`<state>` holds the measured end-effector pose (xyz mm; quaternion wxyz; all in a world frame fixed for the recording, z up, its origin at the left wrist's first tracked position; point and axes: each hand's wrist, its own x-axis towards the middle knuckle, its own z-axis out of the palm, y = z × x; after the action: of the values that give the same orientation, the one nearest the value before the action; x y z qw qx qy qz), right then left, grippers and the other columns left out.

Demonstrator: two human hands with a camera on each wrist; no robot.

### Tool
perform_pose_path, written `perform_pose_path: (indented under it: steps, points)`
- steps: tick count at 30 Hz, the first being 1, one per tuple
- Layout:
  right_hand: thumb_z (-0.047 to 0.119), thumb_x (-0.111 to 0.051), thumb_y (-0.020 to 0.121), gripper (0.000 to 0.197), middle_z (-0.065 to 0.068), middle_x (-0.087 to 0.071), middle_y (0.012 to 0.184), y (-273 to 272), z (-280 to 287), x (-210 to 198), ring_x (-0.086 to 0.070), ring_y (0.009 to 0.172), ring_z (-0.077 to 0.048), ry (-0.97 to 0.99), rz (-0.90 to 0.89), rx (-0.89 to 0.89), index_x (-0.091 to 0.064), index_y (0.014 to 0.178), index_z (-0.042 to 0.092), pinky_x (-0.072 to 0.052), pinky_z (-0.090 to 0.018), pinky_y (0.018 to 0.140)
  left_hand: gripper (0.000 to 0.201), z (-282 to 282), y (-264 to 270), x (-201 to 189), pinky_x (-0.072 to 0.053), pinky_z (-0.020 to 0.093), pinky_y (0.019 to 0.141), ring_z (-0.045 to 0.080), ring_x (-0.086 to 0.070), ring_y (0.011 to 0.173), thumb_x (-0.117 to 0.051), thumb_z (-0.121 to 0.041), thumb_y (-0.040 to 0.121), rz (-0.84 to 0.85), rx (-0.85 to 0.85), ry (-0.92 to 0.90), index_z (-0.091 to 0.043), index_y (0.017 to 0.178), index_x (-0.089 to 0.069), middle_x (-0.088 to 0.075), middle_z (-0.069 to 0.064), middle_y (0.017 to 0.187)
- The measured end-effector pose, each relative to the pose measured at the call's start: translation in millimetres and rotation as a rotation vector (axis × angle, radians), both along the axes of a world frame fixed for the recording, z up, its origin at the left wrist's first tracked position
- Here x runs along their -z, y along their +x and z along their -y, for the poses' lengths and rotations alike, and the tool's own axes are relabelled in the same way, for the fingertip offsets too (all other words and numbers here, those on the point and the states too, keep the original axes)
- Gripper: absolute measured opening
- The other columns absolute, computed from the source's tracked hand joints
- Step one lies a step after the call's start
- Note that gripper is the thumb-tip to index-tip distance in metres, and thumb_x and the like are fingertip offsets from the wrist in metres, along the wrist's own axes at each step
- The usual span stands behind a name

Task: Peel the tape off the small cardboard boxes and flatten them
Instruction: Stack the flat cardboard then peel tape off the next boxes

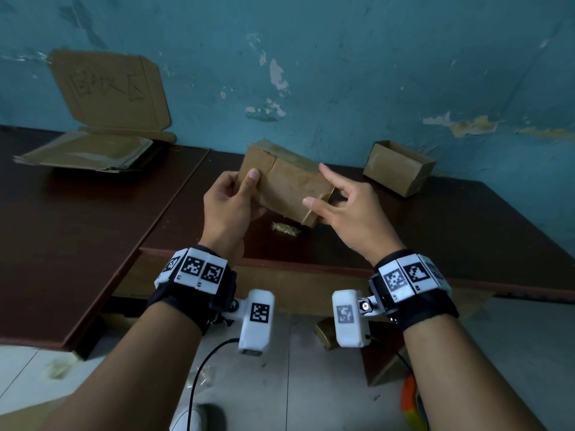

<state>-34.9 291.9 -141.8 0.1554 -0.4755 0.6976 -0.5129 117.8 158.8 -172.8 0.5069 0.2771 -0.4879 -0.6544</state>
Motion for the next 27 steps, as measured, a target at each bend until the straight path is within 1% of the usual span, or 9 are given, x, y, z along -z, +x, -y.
perform_pose_path:
  steps: [3, 8, 10, 13, 14, 16, 18, 24, 27]
  points:
    - [0.008, -0.072, 0.103, 0.070, -0.005, -0.070, 0.149, -2.5, 2.7, 1.4, -0.069, 0.119, -0.055, 0.054, -0.004, 0.005, -0.047, 0.165, 0.031, -0.062, -0.069, 0.094, 0.015, 0.4, 0.0, 0.2, -0.065, 0.030, 0.073, 0.015, -0.073, 0.094, -0.069, -0.026, 0.106, -0.010, 0.005, 0.006, -0.014, 0.097, -0.066, -0.070, 0.003, 0.101]
    - [-0.010, -0.056, 0.108, 0.072, -0.003, -0.058, 0.161, -5.7, -0.3, -4.2, -0.073, 0.127, -0.016, 0.096, 0.056, -0.073, -0.038, 0.170, 0.022, -0.062, -0.037, 0.107, 0.014, -0.5, -0.5, 0.5, -0.065, 0.029, 0.072, 0.014, -0.073, 0.093, -0.068, -0.025, 0.107, -0.005, 0.015, 0.002, -0.015, 0.098, -0.066, -0.070, 0.003, 0.101]
    - [-0.015, -0.053, 0.106, 0.075, -0.002, -0.052, 0.167, -5.9, -2.6, -5.5, -0.067, 0.134, -0.010, 0.092, 0.071, -0.099, -0.037, 0.170, 0.020, -0.058, -0.041, 0.113, 0.013, 0.5, -0.6, 0.8, -0.064, 0.028, 0.072, 0.015, -0.072, 0.096, -0.068, -0.027, 0.107, 0.002, 0.008, 0.008, -0.016, 0.100, -0.067, -0.069, 0.003, 0.105]
    - [-0.005, -0.064, 0.101, 0.075, -0.001, -0.054, 0.165, -4.6, -3.4, -4.8, -0.064, 0.121, 0.014, 0.030, 0.076, -0.110, -0.043, 0.168, 0.021, -0.056, -0.046, 0.118, 0.013, 3.0, 0.1, 0.0, -0.063, 0.026, 0.071, 0.018, -0.071, 0.102, -0.068, -0.030, 0.107, 0.028, -0.021, 0.018, -0.019, 0.102, -0.068, -0.068, 0.004, 0.110]
    - [0.010, -0.073, 0.099, 0.075, 0.000, -0.055, 0.165, -3.0, -2.5, -4.0, -0.063, 0.126, 0.013, 0.010, 0.038, -0.091, -0.045, 0.167, 0.024, -0.055, -0.047, 0.118, 0.013, 3.7, -0.1, -0.2, -0.063, 0.025, 0.071, 0.018, -0.071, 0.103, -0.068, -0.032, 0.107, 0.034, -0.025, 0.021, -0.020, 0.103, -0.069, -0.069, 0.003, 0.111]
    - [0.030, -0.083, 0.095, 0.076, 0.003, -0.057, 0.164, -0.1, -0.3, -0.9, -0.069, 0.135, -0.014, -0.022, -0.043, -0.029, -0.050, 0.164, 0.031, -0.060, -0.052, 0.112, 0.014, 3.4, -0.5, -0.7, -0.063, 0.026, 0.073, 0.019, -0.072, 0.107, -0.065, -0.033, 0.108, 0.047, -0.032, 0.028, -0.020, 0.108, -0.069, -0.070, 0.003, 0.115]
    - [0.021, -0.081, 0.100, 0.069, 0.000, -0.057, 0.163, 0.7, 3.5, 1.7, -0.072, 0.131, -0.029, -0.032, -0.065, 0.009, -0.053, 0.161, 0.035, -0.064, -0.056, 0.102, 0.017, 2.5, -1.7, -0.5, -0.062, 0.026, 0.075, 0.019, -0.072, 0.110, -0.064, -0.035, 0.109, 0.056, -0.040, 0.030, -0.020, 0.114, -0.069, -0.071, 0.003, 0.119]
    - [-0.006, -0.061, 0.107, 0.073, -0.006, -0.050, 0.168, -1.0, 6.1, 2.5, -0.076, 0.122, -0.023, 0.043, -0.058, -0.061, -0.045, 0.166, 0.033, -0.062, -0.047, 0.109, 0.032, 2.2, -6.0, -0.2, -0.061, 0.021, 0.073, 0.019, -0.071, 0.116, -0.061, -0.036, 0.111, 0.031, -0.106, 0.054, -0.018, 0.137, -0.065, -0.067, 0.001, 0.127]
    - [-0.007, -0.065, 0.105, 0.071, -0.003, -0.067, 0.149, 6.5, 4.9, 1.9, -0.076, 0.119, -0.010, 0.000, -0.065, -0.067, -0.049, 0.164, 0.029, -0.055, -0.015, 0.107, 0.051, -3.0, -7.1, -4.1, -0.067, 0.036, 0.082, 0.022, -0.071, 0.121, -0.067, -0.047, 0.105, 0.016, -0.059, 0.121, -0.031, 0.151, -0.050, -0.064, -0.002, 0.138]
